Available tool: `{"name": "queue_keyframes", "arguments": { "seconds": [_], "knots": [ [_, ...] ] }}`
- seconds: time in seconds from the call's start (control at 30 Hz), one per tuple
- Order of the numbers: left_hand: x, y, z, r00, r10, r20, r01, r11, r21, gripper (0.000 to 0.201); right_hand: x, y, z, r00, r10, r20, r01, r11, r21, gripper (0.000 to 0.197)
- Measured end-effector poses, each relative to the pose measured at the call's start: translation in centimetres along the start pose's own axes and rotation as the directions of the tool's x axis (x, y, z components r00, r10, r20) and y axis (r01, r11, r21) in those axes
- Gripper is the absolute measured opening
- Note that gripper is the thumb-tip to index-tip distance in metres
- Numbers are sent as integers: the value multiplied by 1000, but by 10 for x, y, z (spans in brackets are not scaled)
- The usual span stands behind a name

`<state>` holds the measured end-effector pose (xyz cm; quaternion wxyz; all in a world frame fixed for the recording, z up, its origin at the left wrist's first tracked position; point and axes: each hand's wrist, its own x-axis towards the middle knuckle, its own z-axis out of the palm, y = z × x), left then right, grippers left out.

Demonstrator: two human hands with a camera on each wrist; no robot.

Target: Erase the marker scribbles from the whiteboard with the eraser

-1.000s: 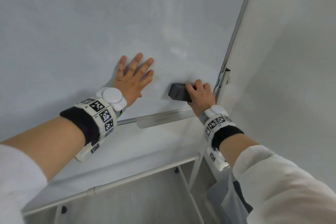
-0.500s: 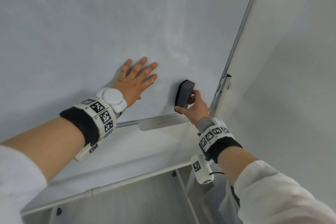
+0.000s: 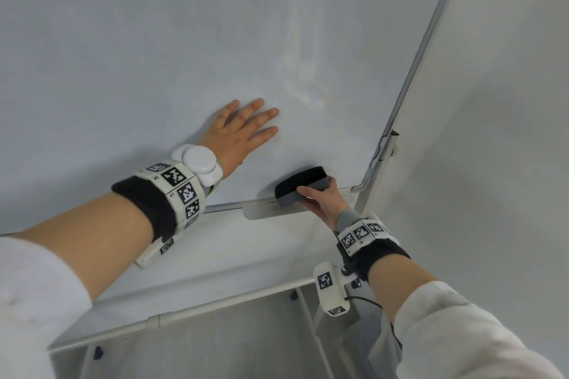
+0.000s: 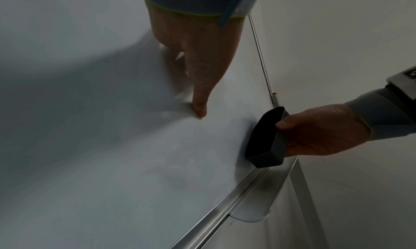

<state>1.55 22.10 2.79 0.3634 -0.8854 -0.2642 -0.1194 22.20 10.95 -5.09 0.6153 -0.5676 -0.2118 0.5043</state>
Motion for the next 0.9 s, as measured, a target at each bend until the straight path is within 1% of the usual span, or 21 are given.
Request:
{"name": "queue_keyframes", "arguments": {
  "seconds": [0.1, 0.17, 0.23, 0.3, 0.33, 0.37, 0.43, 0.5, 0.6, 0.63, 0.7, 0.77, 0.83, 0.9],
  "knots": [
    [-5, -4, -3, 996, -20, 91, 12, 996, 90, 115, 0, 4, 2, 997, 69, -13, -70, 997, -43, 63],
    [-5, -8, -1, 996, -17, 91, 8, 996, 93, 114, -1, 6, 2, 995, 100, -17, -100, 994, -51, 66],
    [-6, -11, 1, 996, -9, 88, 3, 998, 63, 113, 0, 8, 3, 993, 117, -31, -119, 991, -59, 67],
    [-5, -11, 1, 995, -9, 103, 3, 998, 56, 111, 3, 7, 2, 992, 119, -46, -125, 981, -150, 68],
    [-6, -10, 0, 994, -12, 112, 5, 998, 64, 110, 5, 7, 1, 991, 122, -57, -133, 956, -262, 69],
    [-6, -10, 0, 993, -12, 120, 4, 997, 72, 109, 6, 6, 0, 990, 121, -67, -138, 905, -402, 70],
    [-6, -10, 1, 993, -7, 114, -3, 996, 87, 109, 7, 5, -4, 989, 119, -84, -145, 748, -647, 71],
    [-7, -10, 1, 992, -12, 127, 2, 997, 79, 110, 6, 5, -3, 991, 106, -81, -130, 637, -760, 69],
    [-7, -9, 2, 992, -17, 127, 5, 995, 101, 111, 3, 7, 0, 994, 69, -84, -108, 535, -838, 68],
    [-7, -9, 0, 991, -18, 129, 3, 993, 115, 111, 4, 7, 0, 994, 62, -89, -108, 525, -844, 70],
    [-6, -9, 1, 990, -16, 139, -3, 991, 133, 111, 5, 7, 1, 993, 80, -89, -119, 539, -834, 73],
    [-9, -8, -1, 996, -2, 93, -11, 990, 139, 111, 2, 10, 3, 991, 103, -81, -124, 542, -831, 76],
    [-9, -10, -2, 993, 7, 117, -20, 994, 108, 111, 1, 7, 4, 987, 140, -77, -139, 515, -846, 80],
    [-8, -12, -3, 997, 11, 77, -21, 991, 130, 110, -1, -2, 5, 987, 136, -89, -142, 449, -882, 84]
  ]
}}
